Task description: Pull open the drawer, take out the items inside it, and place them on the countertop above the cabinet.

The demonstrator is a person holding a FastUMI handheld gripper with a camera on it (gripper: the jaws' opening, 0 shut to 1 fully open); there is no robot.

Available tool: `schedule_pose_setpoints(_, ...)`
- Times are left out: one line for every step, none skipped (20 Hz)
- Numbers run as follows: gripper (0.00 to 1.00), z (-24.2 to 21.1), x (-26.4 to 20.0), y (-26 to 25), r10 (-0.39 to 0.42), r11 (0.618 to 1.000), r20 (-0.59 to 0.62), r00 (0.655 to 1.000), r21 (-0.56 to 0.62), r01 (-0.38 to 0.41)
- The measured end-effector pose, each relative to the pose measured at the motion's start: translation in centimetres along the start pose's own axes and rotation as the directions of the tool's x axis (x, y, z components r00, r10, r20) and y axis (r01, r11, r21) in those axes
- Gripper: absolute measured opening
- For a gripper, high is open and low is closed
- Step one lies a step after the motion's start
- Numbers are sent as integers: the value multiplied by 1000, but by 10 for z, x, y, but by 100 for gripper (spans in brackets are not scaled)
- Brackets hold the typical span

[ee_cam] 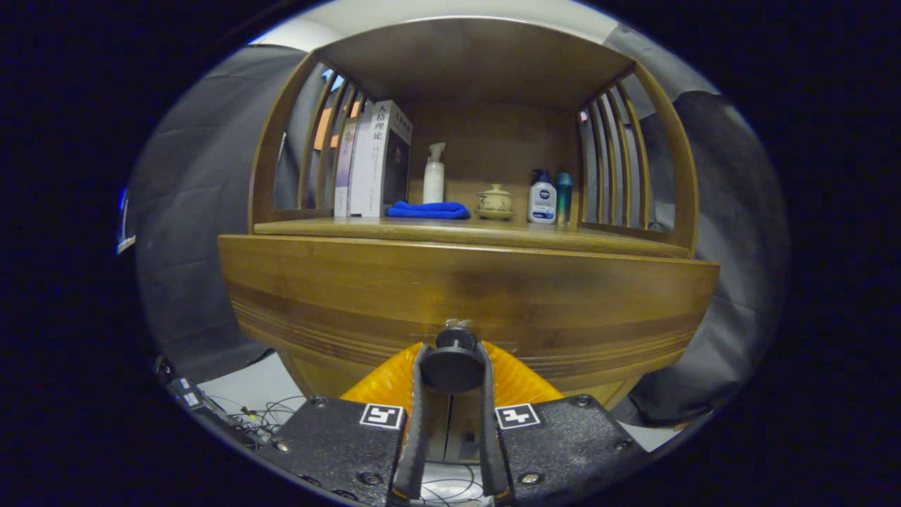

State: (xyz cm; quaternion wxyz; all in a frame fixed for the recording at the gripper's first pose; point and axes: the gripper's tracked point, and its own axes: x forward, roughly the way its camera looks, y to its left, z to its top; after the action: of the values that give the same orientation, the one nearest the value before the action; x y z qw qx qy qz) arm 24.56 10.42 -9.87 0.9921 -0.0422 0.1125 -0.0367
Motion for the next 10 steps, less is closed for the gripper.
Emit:
schedule_pose_setpoints(35,-2,-5,1,0,1000,-3,1000,7,0)
schedule_pose_setpoints(35,-3,-12,1,-1,1000,-12,1000,21,1)
schedule_pose_setpoints(35,-6,-19,2,0,999,-18,1000,34,0)
schedule_pose_setpoints(34,-7,-26,3,3,999,-24,1000,47,-2)
schedule_pose_setpoints(34,-8,-33,3,6,999,-26,1000,51,-5)
schedule_pose_setpoints(34,-9,-39,3,8,999,-25,1000,47,-7)
schedule_pose_setpoints(34,-11,-44,3,8,999,-23,1000,41,-7)
schedule_pose_setpoints(34,-13,-51,2,8,999,-22,1000,37,-7)
schedule_pose_setpoints(34,-15,-57,3,9,999,-22,1000,38,-8)
schedule_pose_setpoints(34,-16,-63,3,10,999,-23,1000,41,-9)
